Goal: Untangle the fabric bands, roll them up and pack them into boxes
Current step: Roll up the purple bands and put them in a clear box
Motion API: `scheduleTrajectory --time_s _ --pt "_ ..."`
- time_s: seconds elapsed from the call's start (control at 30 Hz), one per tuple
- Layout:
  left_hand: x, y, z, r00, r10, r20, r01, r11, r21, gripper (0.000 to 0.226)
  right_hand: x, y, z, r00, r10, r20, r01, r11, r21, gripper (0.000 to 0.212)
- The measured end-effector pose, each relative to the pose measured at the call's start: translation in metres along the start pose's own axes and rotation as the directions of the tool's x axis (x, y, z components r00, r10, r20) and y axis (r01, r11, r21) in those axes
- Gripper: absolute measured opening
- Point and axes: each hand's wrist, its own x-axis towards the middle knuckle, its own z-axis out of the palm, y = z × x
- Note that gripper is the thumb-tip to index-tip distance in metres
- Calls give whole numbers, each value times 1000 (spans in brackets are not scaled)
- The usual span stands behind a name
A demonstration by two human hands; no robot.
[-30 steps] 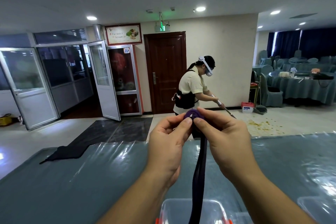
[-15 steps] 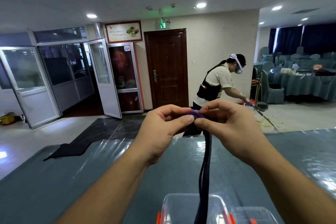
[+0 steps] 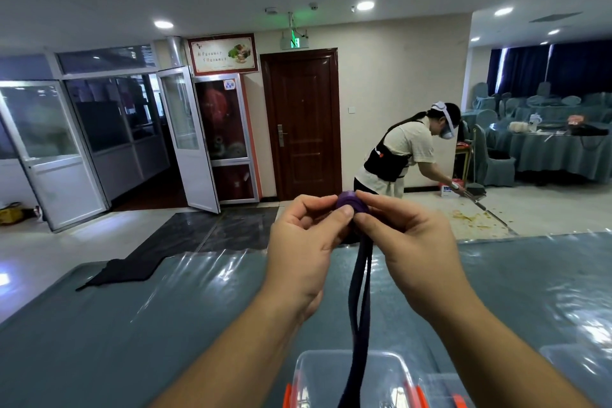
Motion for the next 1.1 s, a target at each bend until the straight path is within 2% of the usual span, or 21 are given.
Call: scheduleTrajectory --time_s 0.07,0.17,0.23,0.3,0.37,0.4,0.47,0.53,0.6,0.67,0.73,0.8,0.87,0.9,0.97,1.03,1.1 --pt "4 7 -9 997 21 74 -35 979 199 15 1 -5 -7 998 10 70 -6 998 -67 34" --pt "12 26 -24 962 -100 253 -24 894 447 27 3 -20 -18 970 8 243 58 963 -262 37" --pt "16 38 -28 915 -176 363 -62 828 558 28 6 -27 -22 946 27 324 109 912 -396 34" --pt "18 47 -28 898 -200 392 -87 792 604 23 9 -30 -23 933 70 353 111 877 -468 32" --pt "19 49 -27 910 -187 370 -74 805 589 21 10 -32 -22 948 71 309 82 887 -454 29" --pt "20 46 -27 922 -174 346 -44 842 538 22 10 -31 -21 965 36 259 75 912 -404 26" --pt "20 38 -25 940 -154 306 42 938 343 27 8 -27 -17 991 -29 132 61 968 -244 20" --pt "18 29 -20 951 -142 273 112 986 122 35 4 -22 -10 997 -22 77 29 995 -96 22" --pt "14 22 -15 957 -156 243 173 984 -47 34 1 -18 -5 997 -17 70 20 999 -35 28" --pt "10 20 -12 954 -183 238 219 966 -137 28 3 -18 -5 997 -14 70 17 999 -37 31" --pt "9 22 -15 946 -201 255 221 974 -51 21 7 -21 -10 995 16 103 -9 997 -75 30" --pt "13 29 -22 935 -202 290 129 959 253 13 11 -26 -18 978 41 204 4 977 -214 30" --pt "18 38 -30 911 -212 353 -1 856 517 15 13 -32 -23 937 74 342 55 934 -353 31" --pt "20 40 -32 907 -211 364 -36 823 568 16 13 -35 -24 920 90 382 69 922 -382 31" --pt "21 42 -33 911 -209 356 -8 853 521 20 14 -35 -25 925 92 368 45 936 -350 30" --pt "18 39 -30 917 -214 337 88 931 354 28 12 -30 -22 969 64 240 -7 973 -231 26" --pt "16 33 -25 933 -210 292 158 969 191 31 9 -24 -18 990 47 132 -31 992 -119 24"
